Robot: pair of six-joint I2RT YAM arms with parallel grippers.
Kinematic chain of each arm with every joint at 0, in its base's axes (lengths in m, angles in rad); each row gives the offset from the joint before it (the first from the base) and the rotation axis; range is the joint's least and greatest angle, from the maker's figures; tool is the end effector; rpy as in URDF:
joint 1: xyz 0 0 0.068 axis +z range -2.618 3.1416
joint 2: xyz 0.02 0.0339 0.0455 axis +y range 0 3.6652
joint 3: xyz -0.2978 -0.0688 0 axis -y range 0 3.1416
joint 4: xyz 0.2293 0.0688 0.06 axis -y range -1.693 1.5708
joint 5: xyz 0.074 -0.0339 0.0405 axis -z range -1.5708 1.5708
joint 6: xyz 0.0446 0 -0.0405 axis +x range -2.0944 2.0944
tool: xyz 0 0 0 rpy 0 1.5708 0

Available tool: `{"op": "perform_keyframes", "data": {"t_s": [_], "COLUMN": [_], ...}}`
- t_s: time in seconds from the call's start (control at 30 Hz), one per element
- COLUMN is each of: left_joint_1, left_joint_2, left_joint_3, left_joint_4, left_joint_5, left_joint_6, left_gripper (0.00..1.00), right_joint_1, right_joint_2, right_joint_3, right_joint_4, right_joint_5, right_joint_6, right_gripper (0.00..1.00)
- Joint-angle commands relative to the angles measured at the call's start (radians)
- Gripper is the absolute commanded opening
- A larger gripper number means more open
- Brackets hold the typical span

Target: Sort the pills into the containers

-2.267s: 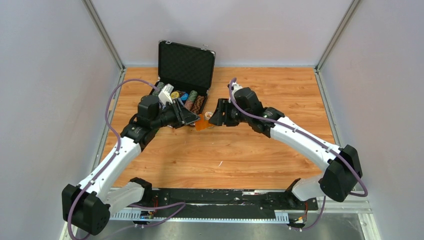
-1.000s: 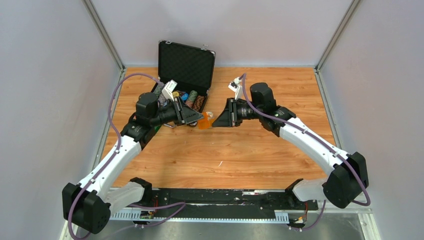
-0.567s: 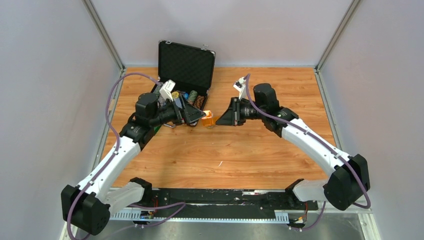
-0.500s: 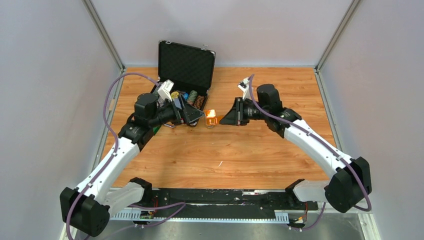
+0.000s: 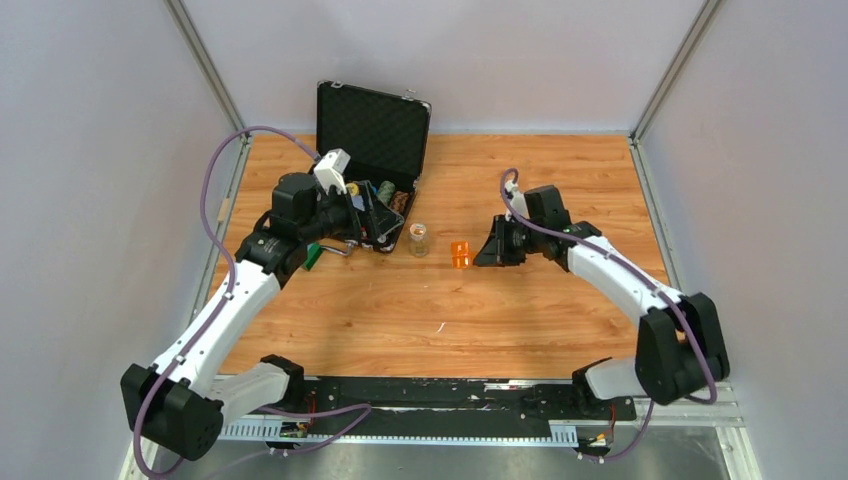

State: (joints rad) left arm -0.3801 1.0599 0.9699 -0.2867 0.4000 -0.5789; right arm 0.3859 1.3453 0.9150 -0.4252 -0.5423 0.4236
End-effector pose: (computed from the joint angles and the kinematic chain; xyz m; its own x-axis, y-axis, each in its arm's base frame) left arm 0.1934 -0.0960 0.3701 -0.6569 -0.2802 -0.7000 0.3806 0.6782 -0.6287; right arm 0.2326 0.1193 0.2779 -0.8990 0.0148 -0.4377 -0.2923 0.7240 0.6248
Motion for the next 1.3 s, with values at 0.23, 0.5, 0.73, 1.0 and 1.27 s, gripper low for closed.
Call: {"op": "perform_keyframes", "data": {"t_s": [0.23,0.5,0.73,1.0,1.27], "left_joint_1": [-0.002,-0.002,-0.002,-0.002,-0.002], "left_joint_2": [0.051,0.072,0.073,0.048,0.003], "left_joint_3": [0.040,0.044,0.083,0.122,0.154], "left_joint_4": [0.005,0.005,-0.032,-0.097,-0.196], "left_joint_5": [-0.072,-0.121,-0.168,-0.299,-0.537], "left_joint_6": [0.100,0.131,0.170,0.199,0.188], "left_gripper": [1.00,1.00,1.00,1.00,1.00], "right_joint_1": [-0.005,-0.004,-0.004,0.070,0.217], "right_joint_2": [0.224,0.237,0.213,0.265,0.449], "right_joint_3": [0.035,0.041,0.139,0.373,0.609], "right_joint_4": [-0.002,-0.013,-0.075,-0.131,-0.177], "right_joint_5": [-0.003,0.055,0.184,0.373,0.487], "right_joint_6": [-0.125,-0.121,-0.079,0.003,-0.024], "right_gripper": [0.03,0.45,0.83,0.86,0.88]}}
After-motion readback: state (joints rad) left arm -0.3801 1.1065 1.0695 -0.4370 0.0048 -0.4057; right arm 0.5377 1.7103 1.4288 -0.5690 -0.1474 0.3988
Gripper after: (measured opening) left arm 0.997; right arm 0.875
